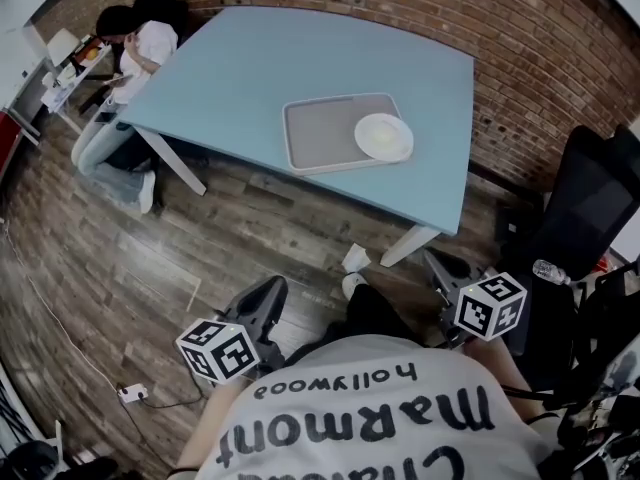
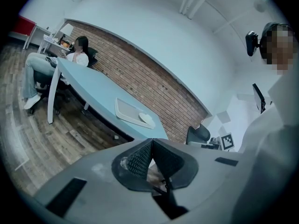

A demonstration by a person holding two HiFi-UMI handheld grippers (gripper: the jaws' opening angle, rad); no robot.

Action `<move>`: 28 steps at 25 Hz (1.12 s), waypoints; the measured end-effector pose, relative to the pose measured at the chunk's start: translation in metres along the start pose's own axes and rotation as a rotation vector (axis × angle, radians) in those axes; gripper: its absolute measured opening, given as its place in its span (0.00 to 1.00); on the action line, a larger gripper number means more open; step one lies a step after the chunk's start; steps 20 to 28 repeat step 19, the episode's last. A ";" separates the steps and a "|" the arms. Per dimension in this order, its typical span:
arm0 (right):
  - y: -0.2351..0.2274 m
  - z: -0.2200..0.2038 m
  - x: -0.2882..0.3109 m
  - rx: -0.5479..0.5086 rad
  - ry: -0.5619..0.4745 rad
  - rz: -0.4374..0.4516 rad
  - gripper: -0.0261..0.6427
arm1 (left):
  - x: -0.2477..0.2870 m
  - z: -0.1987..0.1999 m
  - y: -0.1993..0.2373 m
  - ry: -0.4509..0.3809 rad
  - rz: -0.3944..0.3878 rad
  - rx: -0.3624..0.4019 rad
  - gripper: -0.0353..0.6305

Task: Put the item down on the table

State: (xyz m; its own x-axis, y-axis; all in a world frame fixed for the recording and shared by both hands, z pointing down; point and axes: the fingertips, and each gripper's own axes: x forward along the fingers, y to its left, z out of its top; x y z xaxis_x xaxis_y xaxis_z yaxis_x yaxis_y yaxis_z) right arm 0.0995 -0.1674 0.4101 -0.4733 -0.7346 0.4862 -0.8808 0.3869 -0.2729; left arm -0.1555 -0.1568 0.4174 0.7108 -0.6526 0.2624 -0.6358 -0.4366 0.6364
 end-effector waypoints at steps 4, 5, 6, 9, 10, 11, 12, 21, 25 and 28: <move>0.001 0.002 0.004 -0.022 0.000 -0.004 0.05 | -0.003 -0.001 0.003 0.008 0.009 0.006 0.06; 0.002 0.002 0.005 -0.025 0.001 -0.003 0.05 | -0.004 -0.002 0.004 0.008 0.012 0.005 0.06; 0.003 0.002 0.005 -0.025 0.002 -0.003 0.05 | -0.005 -0.002 0.005 0.008 0.014 0.003 0.06; 0.003 0.002 0.008 -0.027 0.009 -0.004 0.05 | -0.006 -0.001 0.008 0.008 0.019 0.001 0.06; 0.003 0.002 0.009 -0.030 0.012 -0.005 0.05 | -0.006 -0.001 0.009 0.008 0.020 0.002 0.06; 0.003 0.002 0.010 -0.034 0.015 -0.005 0.05 | -0.006 0.000 0.010 0.008 0.020 0.004 0.06; 0.003 0.001 0.010 -0.036 0.018 -0.007 0.05 | -0.005 0.000 0.010 0.007 0.020 0.003 0.06; 0.000 0.006 0.015 -0.009 0.016 -0.004 0.05 | -0.005 0.001 0.015 0.009 0.025 -0.013 0.06; 0.000 0.006 0.015 -0.009 0.016 -0.004 0.05 | -0.005 0.001 0.015 0.009 0.025 -0.013 0.06; 0.000 0.006 0.015 -0.009 0.016 -0.004 0.05 | -0.005 0.001 0.015 0.009 0.025 -0.013 0.06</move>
